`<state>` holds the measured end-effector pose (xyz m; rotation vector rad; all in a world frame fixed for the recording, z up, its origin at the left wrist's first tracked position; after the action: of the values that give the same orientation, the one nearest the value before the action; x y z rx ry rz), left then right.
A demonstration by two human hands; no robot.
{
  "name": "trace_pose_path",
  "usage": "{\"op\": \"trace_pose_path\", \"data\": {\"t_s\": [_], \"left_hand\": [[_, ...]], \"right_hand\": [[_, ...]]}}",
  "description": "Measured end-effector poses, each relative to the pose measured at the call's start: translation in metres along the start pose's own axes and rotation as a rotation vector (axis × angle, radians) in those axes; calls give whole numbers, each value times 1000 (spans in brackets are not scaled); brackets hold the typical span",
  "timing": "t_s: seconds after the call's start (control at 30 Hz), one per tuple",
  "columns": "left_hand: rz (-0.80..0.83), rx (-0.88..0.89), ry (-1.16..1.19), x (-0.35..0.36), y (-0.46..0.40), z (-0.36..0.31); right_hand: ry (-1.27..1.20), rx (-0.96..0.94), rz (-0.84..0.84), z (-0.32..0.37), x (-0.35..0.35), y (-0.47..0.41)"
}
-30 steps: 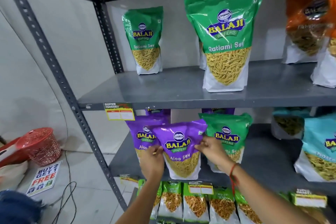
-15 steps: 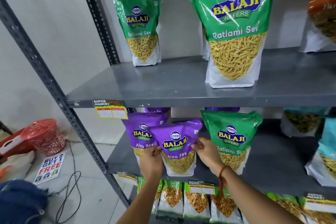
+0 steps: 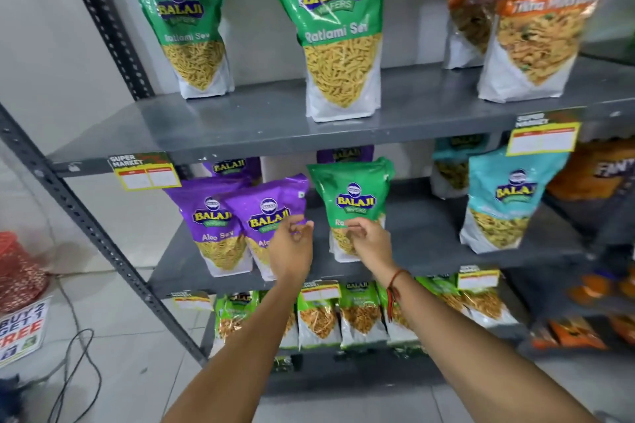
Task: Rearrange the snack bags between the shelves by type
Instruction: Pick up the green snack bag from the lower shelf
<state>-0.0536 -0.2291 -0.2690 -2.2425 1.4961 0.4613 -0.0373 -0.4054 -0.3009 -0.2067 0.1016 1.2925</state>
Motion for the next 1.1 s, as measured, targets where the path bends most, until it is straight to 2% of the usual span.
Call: {"op": "trace_pose_path", "data": {"t_s": [0.1, 0.17, 0.3, 0.4, 0.53, 0.67, 0.87, 1.1], "left_hand": [[203, -128, -3, 36, -1, 5], [301, -154, -83, 57, -5, 9], [368, -222, -121, 94, -24, 21], [313, -256, -77, 112, -42, 27], [68, -132, -41, 113, -54, 18], [-27, -129, -10, 115, -57, 17], [-14, -137, 12, 113, -42, 9], [44, -92, 57, 92, 19, -3]], "right_hand": [[71, 37, -93, -14, -31, 2], [85, 92, -142, -32, -46, -5], [37, 188, -234, -58, -63, -34], [-5, 189, -206, -68, -60, -61], [17, 136, -113, -70, -50, -84], [23, 13, -223, -69, -55, -91], [85, -39, -319, -69, -70, -78], [124, -99, -383, -46, -105, -16]]}}
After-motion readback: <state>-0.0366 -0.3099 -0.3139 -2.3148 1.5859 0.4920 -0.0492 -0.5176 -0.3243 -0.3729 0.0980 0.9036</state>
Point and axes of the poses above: each hand's wrist, its own y-axis away from the middle knuckle, its own x-axis out of the palm, z = x × y, the point moved 5 cm from there along -y, towards the middle knuckle, and after that the axes turned 6 degrees about -y, right-handed, at the moved point
